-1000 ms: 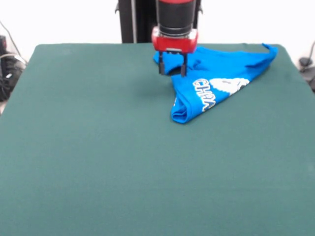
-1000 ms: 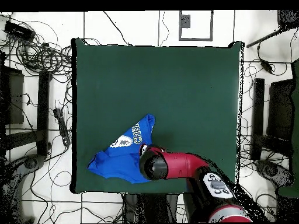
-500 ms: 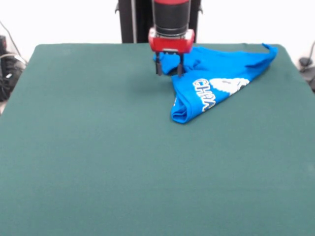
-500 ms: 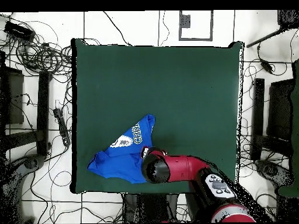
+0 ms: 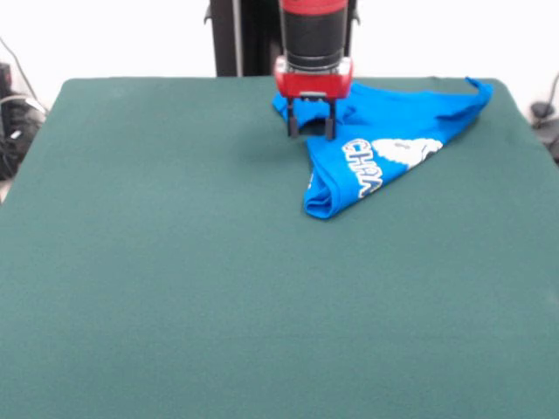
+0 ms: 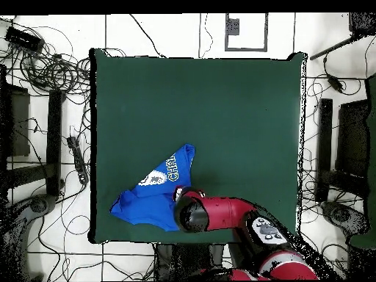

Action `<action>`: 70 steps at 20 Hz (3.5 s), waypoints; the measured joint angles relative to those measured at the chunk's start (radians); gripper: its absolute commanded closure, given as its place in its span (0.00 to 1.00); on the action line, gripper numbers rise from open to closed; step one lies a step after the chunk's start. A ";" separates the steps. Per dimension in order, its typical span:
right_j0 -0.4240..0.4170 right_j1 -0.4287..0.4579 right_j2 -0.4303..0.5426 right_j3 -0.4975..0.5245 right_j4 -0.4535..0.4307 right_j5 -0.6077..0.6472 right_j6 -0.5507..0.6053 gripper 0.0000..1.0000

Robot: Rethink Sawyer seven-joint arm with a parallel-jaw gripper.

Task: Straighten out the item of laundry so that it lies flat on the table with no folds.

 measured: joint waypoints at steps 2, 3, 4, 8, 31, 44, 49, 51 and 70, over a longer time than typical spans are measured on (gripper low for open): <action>0.011 0.004 0.000 0.002 0.000 -0.009 0.000 0.00; 0.013 0.005 0.000 0.002 0.000 -0.012 0.000 0.00; 0.015 0.006 0.000 0.003 0.000 -0.015 0.000 0.00; 0.025 0.015 0.000 0.021 0.000 -0.035 0.000 0.00; 0.029 0.016 0.000 0.049 0.001 -0.061 0.000 1.00; 0.044 0.010 0.000 0.055 0.002 -0.061 0.000 1.00; 0.070 -0.023 0.000 0.063 0.018 -0.061 0.000 1.00; 0.085 -0.043 0.000 0.065 0.031 -0.061 0.000 1.00; 0.233 -0.162 -0.003 0.059 0.215 -0.045 0.000 1.00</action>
